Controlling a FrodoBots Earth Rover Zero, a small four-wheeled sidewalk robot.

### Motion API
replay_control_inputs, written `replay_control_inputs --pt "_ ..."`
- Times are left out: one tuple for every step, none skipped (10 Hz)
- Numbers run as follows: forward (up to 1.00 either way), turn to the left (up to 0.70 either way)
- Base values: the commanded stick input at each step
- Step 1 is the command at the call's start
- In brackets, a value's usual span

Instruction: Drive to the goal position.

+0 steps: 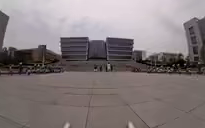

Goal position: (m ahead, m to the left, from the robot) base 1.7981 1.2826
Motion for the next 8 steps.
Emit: replay_control_inputs --pt "0.50 0.00" --pt "0.50 0.00" --pt "0.50 0.00" --pt "0.50 0.00" --pt "0.50 0.00" --pt "0.50 0.00" --pt "0.50 0.00" --pt "0.50 0.00"
